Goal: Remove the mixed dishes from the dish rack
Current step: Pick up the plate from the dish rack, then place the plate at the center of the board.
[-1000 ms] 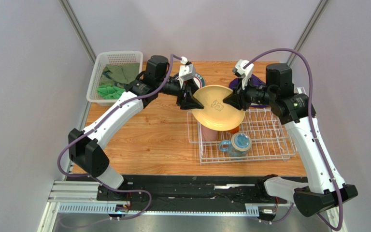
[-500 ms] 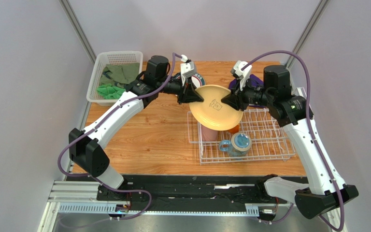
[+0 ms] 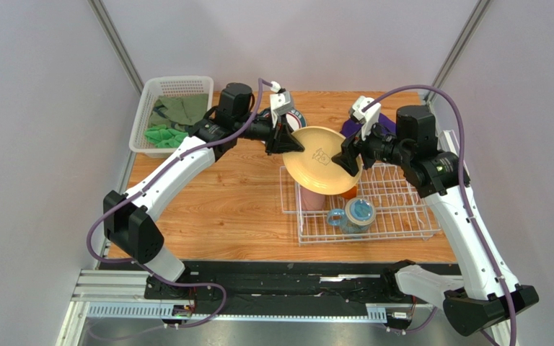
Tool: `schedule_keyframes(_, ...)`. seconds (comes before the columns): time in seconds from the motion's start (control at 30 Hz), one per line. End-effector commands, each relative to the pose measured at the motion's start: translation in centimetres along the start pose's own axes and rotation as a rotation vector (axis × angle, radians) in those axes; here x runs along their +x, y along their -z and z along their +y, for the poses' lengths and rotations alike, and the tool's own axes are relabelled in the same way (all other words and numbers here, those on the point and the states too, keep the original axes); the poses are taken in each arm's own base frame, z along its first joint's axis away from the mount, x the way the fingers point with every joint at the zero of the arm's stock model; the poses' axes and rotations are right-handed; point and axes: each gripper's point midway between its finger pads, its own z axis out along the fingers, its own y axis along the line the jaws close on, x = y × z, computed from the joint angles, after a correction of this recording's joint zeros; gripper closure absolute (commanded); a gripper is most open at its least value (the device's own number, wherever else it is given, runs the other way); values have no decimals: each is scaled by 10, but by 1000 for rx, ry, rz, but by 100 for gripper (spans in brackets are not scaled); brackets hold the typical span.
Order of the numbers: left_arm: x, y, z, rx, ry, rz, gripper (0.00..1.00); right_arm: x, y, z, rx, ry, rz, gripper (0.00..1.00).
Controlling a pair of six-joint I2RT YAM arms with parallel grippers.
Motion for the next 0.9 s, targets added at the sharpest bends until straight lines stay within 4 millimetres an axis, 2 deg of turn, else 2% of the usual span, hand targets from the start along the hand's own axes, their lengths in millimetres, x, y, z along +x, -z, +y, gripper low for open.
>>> schedule_keyframes(0.0, -33, 15, 33, -99, 41, -88, 100, -19, 15, -16, 111, 52, -67, 24)
schedule_keyframes(0.13, -35, 28, 72, -208, 135, -119, 100, -23, 24, -19, 158, 44, -83, 23)
schedule_keyframes(0.27, -22, 42, 123, -345, 234, -117, 100, -17, 29, -25, 206, 41, -71, 23)
schedule_keyframes(0.3, -9, 40, 137, -368, 284, -100, 100, -17, 32, -27, 225, 43, -72, 23)
schedule_keyframes(0.37, -4, 48, 159, -414, 324, -105, 100, -13, 32, -28, 238, 47, -64, 23)
schedule_keyframes(0.4, 10, 46, 172, -424, 394, -100, 100, -11, 33, -30, 249, 50, -58, 23)
schedule_keyframes(0.43, 6, 48, 181, -425, 410, -111, 100, -10, 33, -32, 257, 51, -52, 23)
schedule_keyframes(0.47, 24, 50, 200, -445, 464, -94, 100, -9, 33, -33, 263, 49, -46, 23)
schedule_keyframes(0.5, 30, 51, 209, -458, 504, -90, 100, -5, 34, -32, 261, 51, -29, 23)
schedule_keyframes(0.53, 25, 53, 218, -464, 514, -101, 100, -2, 33, -33, 263, 48, -16, 23)
schedule_keyframes(0.57, 30, 61, 231, -486, 544, -110, 100, 0, 32, -34, 267, 43, -7, 23)
schedule_keyframes(0.6, 47, 59, 244, -495, 611, -106, 100, 2, 32, -34, 271, 41, -1, 23)
schedule_keyframes(0.63, 43, 61, 252, -503, 619, -121, 100, 7, 33, -34, 279, 39, 5, 23)
schedule_keyframes(0.67, 49, 68, 262, -528, 642, -125, 100, 9, 33, -34, 281, 39, 8, 23)
schedule_keyframes(0.7, 65, 65, 273, -540, 686, -113, 100, 10, 34, -34, 284, 42, 6, 23)
schedule_keyframes(0.77, 69, 69, 286, -565, 712, -117, 100, 14, 37, -35, 301, 44, 11, 23)
schedule_keyframes(0.8, 83, 66, 294, -571, 749, -107, 100, 15, 38, -35, 305, 49, 11, 23)
schedule_keyframes(0.83, 80, 67, 298, -575, 756, -111, 100, 17, 39, -36, 313, 52, 16, 23)
schedule_keyframes(0.87, 94, 64, 306, -588, 793, -99, 100, 18, 40, -35, 315, 55, 17, 23)
